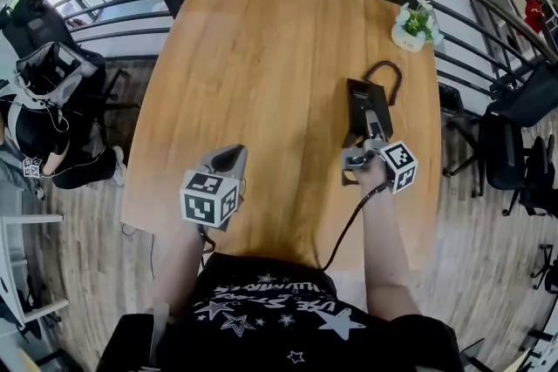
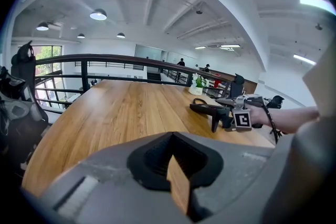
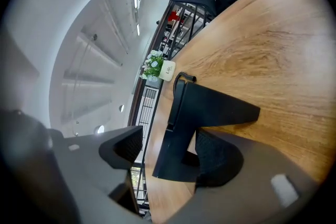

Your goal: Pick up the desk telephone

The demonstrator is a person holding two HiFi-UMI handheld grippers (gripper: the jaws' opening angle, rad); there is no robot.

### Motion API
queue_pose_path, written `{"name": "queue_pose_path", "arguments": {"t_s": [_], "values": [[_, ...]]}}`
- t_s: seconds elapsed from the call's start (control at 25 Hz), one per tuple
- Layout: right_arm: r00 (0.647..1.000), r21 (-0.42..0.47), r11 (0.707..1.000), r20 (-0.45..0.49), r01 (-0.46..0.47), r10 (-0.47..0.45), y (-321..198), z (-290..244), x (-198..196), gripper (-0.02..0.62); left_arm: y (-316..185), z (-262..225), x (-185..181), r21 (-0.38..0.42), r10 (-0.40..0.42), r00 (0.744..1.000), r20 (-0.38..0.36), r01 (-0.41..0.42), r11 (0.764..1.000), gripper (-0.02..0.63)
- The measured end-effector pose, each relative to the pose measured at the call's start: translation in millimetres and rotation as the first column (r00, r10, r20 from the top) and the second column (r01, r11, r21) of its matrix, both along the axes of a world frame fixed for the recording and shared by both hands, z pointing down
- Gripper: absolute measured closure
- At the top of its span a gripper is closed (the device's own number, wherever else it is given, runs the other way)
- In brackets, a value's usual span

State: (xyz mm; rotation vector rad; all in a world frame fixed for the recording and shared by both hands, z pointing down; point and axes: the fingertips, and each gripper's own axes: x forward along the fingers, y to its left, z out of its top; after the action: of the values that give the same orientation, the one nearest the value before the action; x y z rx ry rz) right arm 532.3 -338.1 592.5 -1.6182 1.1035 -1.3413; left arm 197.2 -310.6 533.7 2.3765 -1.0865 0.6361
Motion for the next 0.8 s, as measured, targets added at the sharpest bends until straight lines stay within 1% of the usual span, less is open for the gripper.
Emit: {"name": "queue_pose_path", "arguments": {"t_s": [0.12,0.24,0.32,0.4,0.44,0.56,0.8], "values": [[1.0,-0.017,1.0,0.003,-0.015,0.015,-11.8,10.1,5.7,0.282,-7.6,2.1,2.3,0.001,0.01,1.0,0.004,-0.01,1.0,0.606],[1.0,-0.061,0.998,-0.01,-0.007,0.007,-20.2,20.7,7.0,0.292,-13.0,3.6,-1.1,-0.002,0.0,1.0,0.0,0.0,1.0,0.606],[1.0,-0.096,0.995,-0.024,0.003,-0.005,-19.7,25.2,6.6,0.325,-12.9,5.7,-4.5,-0.007,-0.008,1.0,-0.001,0.008,1.0,0.606],[0.999,-0.12,0.993,-0.05,0.008,-0.014,-15.6,27.5,7.8,0.328,-9.2,7.0,-6.9,-0.011,-0.014,1.0,0.0,0.014,1.0,0.606],[0.998,-0.127,0.992,-0.058,0.008,-0.015,-13.2,28.1,8.4,0.314,-6.4,7.4,-7.9,-0.012,-0.015,1.0,0.0,0.015,1.0,0.606],[0.997,-0.129,0.992,-0.071,0.005,-0.014,-9.2,26.3,7.0,0.334,1.4,6.9,-11.3,-0.014,-0.016,1.0,0.0,0.016,1.0,0.606],[0.993,-0.139,0.99,-0.115,-0.029,0.013,-5.9,20.1,0.7,0.335,6.8,4.0,-22.0,-0.019,-0.019,1.0,0.001,0.019,1.0,0.606]]}}
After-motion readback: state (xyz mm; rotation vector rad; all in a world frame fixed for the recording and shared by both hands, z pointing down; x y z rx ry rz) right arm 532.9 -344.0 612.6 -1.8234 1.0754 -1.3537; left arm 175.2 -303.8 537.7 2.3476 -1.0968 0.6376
